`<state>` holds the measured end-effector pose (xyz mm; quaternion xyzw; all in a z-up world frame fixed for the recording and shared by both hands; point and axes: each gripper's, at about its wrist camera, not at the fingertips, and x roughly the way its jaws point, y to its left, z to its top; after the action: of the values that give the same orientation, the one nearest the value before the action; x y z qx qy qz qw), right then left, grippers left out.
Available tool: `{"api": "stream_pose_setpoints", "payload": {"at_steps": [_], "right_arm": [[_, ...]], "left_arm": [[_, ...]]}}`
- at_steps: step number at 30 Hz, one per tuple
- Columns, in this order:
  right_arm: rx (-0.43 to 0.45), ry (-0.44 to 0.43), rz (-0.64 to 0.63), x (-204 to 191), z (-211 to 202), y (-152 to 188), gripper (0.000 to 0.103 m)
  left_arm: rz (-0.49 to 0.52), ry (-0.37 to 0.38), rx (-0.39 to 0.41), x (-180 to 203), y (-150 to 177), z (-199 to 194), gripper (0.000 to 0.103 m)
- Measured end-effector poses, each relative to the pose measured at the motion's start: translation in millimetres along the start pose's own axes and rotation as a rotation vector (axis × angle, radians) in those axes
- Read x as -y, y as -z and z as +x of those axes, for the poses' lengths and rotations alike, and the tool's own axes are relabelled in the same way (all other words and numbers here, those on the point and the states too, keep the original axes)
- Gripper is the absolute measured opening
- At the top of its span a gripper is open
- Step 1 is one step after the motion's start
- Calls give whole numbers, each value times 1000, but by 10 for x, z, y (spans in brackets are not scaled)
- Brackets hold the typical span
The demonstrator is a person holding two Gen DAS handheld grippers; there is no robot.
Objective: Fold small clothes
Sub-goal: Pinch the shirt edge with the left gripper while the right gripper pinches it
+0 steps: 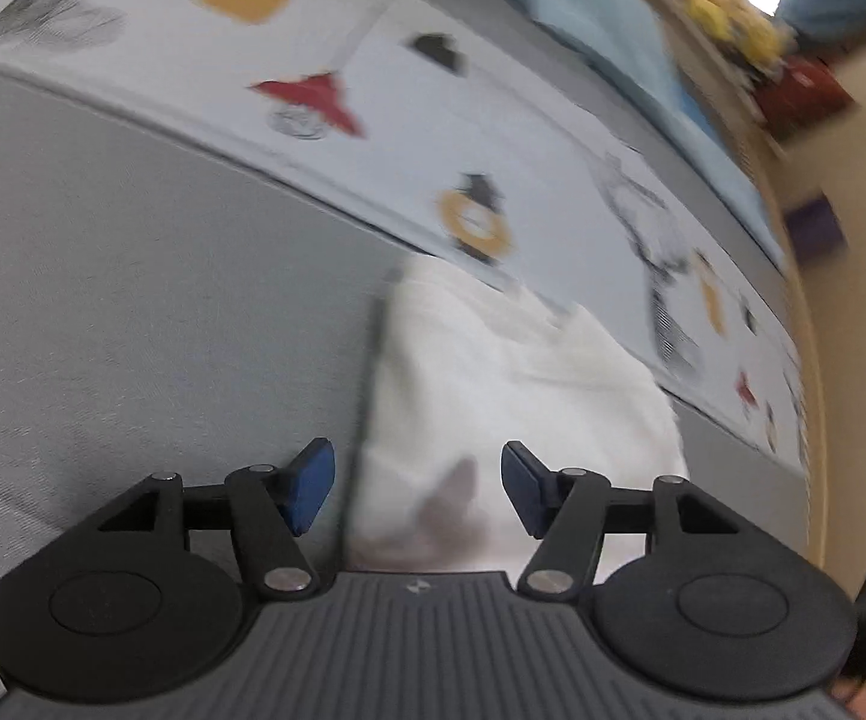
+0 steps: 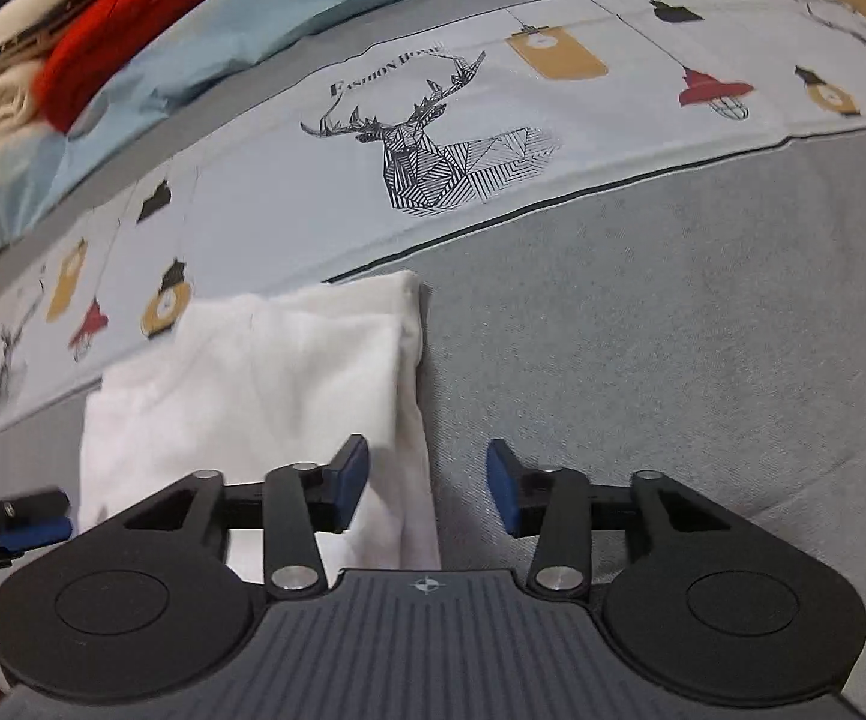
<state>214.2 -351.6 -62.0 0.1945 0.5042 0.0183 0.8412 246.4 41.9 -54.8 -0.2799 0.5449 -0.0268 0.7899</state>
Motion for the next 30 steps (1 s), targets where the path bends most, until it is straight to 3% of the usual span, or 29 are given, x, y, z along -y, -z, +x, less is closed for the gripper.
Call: {"api": "stream_pose_setpoints", "payload": {"at_steps": [3,7,12,14,15,16,19,22,26,27,28,30], "right_arm": [[-57,-39,49,-58,138,17,48],[-71,-43,137,-29,234,9,56],[-84,-63,233,4,309,22,55],[-83,-71,224,-21,329,19,50],[-82,-86,217,-32,334,17,39],[-79,-98,208,-49,335,11,34],[-65,-99,170,-95,328,-19,24],[-4,-130,175,-111,285,-86,16],[48,-138,145,-186,275,-150,17],[27,-112,142,-183,315,-144,19],[13,-99,149,-166,340,-139,21],[3,-96,185,-117,337,-142,24]], "left_arm": [[-60,34,-50,-54,-34,96,66],[-43,39,-80,-69,-88,241,66],[-52,34,-114,-51,-165,507,65],[-32,46,-112,-8,-193,573,64],[-9,40,-107,14,-208,593,57],[16,26,-97,42,-223,606,43],[108,-59,15,155,-289,522,6],[156,-42,148,264,-360,356,6],[106,12,148,199,-431,318,9],[82,22,138,157,-445,318,21],[55,36,117,85,-455,300,42],[3,64,38,-10,-456,356,61]]}}
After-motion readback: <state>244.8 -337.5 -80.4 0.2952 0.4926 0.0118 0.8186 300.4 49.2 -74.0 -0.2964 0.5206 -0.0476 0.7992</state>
